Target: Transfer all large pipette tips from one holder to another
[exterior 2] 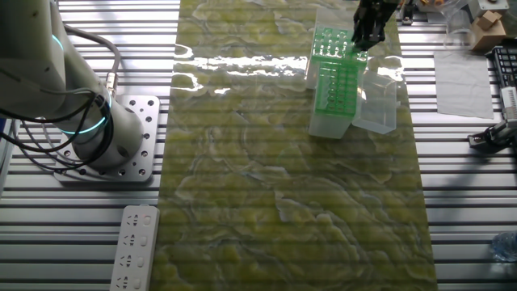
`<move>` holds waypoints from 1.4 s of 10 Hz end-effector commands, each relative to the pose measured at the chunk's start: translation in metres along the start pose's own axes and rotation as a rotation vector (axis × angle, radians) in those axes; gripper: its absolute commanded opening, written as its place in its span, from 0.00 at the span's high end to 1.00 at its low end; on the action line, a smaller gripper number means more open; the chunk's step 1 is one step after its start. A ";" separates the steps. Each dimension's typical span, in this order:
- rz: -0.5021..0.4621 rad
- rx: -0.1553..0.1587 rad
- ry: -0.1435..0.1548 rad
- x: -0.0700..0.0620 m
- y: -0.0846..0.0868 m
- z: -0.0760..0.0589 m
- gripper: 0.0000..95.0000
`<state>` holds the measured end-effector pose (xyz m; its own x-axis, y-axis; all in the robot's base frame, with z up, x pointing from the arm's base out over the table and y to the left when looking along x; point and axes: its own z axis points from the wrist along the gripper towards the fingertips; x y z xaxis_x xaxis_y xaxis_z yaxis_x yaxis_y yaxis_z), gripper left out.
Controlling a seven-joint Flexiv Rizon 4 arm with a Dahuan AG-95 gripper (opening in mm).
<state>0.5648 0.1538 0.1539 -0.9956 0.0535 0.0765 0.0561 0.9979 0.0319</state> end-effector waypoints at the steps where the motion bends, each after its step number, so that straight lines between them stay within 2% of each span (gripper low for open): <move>1: -0.003 0.000 -0.010 0.006 -0.001 0.002 0.80; 3: 0.003 0.001 -0.015 0.006 -0.002 0.002 0.80; 4: 0.004 0.001 -0.017 0.006 -0.002 0.002 1.00; 8: -0.005 -0.004 -0.010 0.008 -0.001 -0.007 1.00; 10: -0.020 -0.003 -0.006 0.010 -0.001 -0.019 1.00; 13: -0.045 -0.014 -0.002 0.015 0.000 -0.047 1.00; 14: -0.058 -0.014 -0.002 0.016 0.000 -0.051 1.00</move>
<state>0.5513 0.1521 0.2077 -0.9974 -0.0060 0.0719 -0.0023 0.9986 0.0523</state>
